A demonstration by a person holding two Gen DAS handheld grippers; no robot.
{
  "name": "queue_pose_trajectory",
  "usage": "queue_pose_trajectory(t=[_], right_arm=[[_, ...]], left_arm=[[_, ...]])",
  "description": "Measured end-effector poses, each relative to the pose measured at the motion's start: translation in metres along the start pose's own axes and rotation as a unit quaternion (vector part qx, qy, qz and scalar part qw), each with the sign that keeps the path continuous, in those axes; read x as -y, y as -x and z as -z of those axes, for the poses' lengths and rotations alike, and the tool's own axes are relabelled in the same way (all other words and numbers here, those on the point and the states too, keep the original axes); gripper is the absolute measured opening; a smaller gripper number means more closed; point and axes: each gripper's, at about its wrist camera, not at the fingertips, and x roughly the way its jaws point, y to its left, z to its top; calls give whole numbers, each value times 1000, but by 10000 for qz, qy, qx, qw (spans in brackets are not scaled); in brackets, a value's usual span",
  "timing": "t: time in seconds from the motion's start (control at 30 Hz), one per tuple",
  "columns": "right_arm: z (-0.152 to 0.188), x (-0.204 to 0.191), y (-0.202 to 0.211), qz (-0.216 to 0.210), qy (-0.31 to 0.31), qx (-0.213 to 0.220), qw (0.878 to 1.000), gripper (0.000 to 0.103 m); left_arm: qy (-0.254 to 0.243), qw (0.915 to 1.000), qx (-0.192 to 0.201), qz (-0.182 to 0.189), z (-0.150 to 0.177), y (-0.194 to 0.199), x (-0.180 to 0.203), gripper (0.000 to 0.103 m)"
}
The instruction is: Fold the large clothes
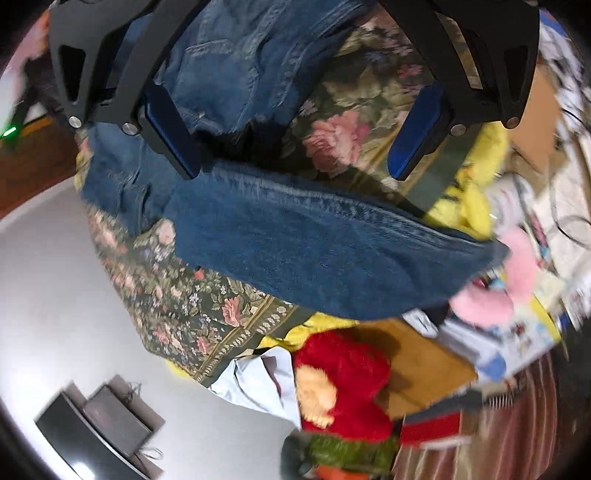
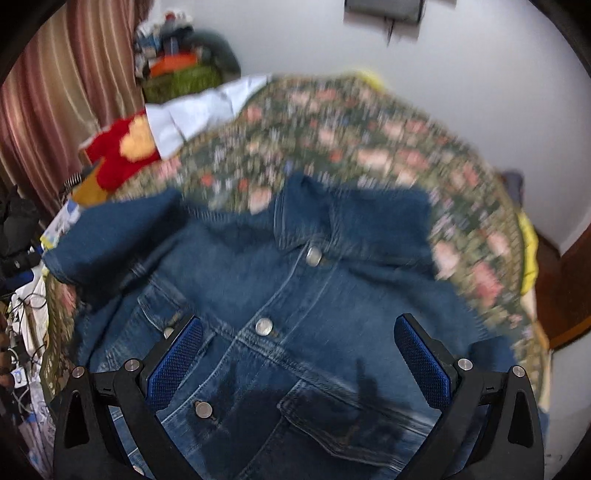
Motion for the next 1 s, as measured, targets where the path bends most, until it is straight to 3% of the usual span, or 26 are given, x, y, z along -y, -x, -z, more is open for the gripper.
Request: queue_pose_trajectory(t=[0.13,0.17,0.23,0.3,0.4,0.5,0.63,0.73,0.83,0.9,1.0], right_arm=[[4,-1,-44,-50,12,-607,9981,103],[6,-1,-50,-90,26,-701,9975,103],[8,-2,-59,-210,23,-857,9961,103],[10,-4,-65,-317,36,-945,9950,103],[13,-7,-63,-325,134,-932,9950,103],[14,-2,-54,-212,131,-868,9959,103],[13,21,-35,-108,16,-788,9968,103],[14,40,-9,207,58,-536,9983,103],[21,66,23,884,242,-250,9955,103],[30,83,40,1341,400,-126,9901,103],[48,107,43,1569,349,-347,9864,103]], left_arm=[[410,9984,15,386,-13,-20,-12,87],[510,9979,-35,396,-16,-26,-17,78],[762,9965,-179,283,-22,-41,-26,61],[851,9963,-126,4,-25,-45,-29,35],[569,9973,145,-430,-31,-37,-21,17],[45,9946,496,-907,-33,-23,-2,11],[-758,9818,1189,-1273,-39,8,39,9],[-1271,9708,1646,-1198,-40,33,75,9],[-1764,9611,1889,-976,-37,48,114,9],[-2005,9572,1916,-833,-31,52,135,8],[-2371,9527,1810,-572,-20,46,171,8]])
